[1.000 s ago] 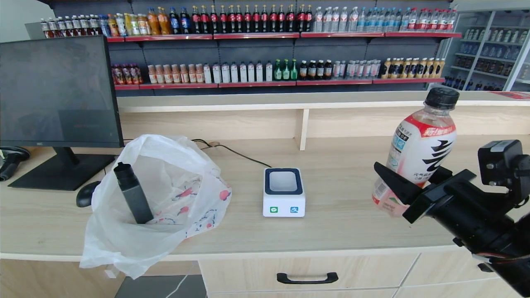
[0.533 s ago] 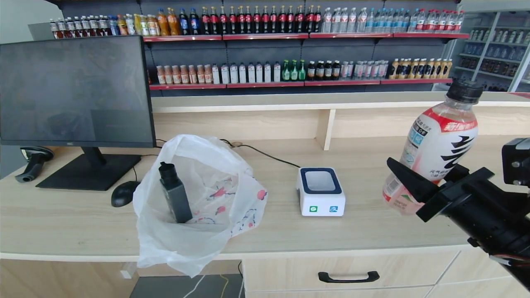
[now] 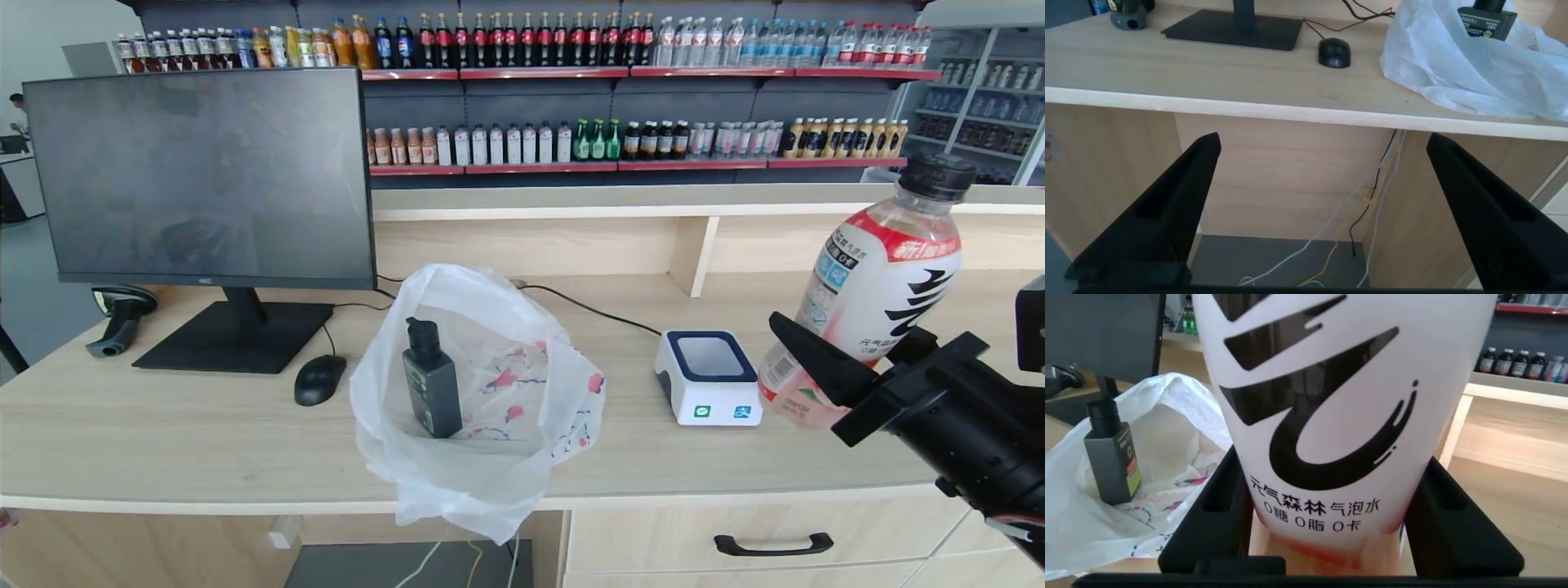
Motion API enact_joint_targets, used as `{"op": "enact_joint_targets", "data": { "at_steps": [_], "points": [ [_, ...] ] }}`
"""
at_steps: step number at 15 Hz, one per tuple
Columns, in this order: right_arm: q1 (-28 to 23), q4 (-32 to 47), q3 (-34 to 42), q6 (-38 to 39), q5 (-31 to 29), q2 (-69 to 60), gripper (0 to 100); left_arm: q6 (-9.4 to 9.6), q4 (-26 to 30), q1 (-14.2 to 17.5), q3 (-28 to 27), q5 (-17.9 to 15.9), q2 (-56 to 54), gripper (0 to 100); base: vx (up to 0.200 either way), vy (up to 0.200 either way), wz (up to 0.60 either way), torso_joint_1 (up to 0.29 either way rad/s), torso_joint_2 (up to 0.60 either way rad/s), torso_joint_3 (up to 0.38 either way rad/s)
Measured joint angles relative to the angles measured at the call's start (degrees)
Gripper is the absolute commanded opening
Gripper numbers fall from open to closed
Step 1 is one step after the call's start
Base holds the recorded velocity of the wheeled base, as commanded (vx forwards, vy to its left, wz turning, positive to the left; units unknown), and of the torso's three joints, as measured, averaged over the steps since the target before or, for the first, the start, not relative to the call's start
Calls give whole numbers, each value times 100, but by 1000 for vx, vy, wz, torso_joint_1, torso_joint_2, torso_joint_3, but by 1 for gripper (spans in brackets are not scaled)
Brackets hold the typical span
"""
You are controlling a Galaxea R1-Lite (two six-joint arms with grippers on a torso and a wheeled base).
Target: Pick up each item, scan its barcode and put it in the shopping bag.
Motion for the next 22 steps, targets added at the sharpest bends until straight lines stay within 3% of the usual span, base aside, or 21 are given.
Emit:
{"op": "enact_joint_targets", "data": {
  "at_steps": [6,10,12,13,18,22],
  "points": [
    [-20,-2,-59,-216,4,91,0,24,-2,2,5,-5,0,100,0,0,0,0,0,0],
    [-208,-2,-227,-1081,1296,188,0,27,-2,2,7,-2,0,100,0,0,0,0,0,0],
    [-568,-2,-384,-1959,2316,251,0,22,-2,2,7,-2,0,100,0,0,0,0,0,0],
    [-684,2,-529,-2447,2532,318,0,22,-2,2,7,-2,0,100,0,0,0,0,0,0],
    [-811,22,-896,-4559,2815,994,0,24,-2,2,7,-2,0,100,0,0,0,0,0,0],
    [-857,2,-1445,-5506,3288,1431,0,24,-2,2,7,-2,0,100,0,0,0,0,0,0]
  ]
}}
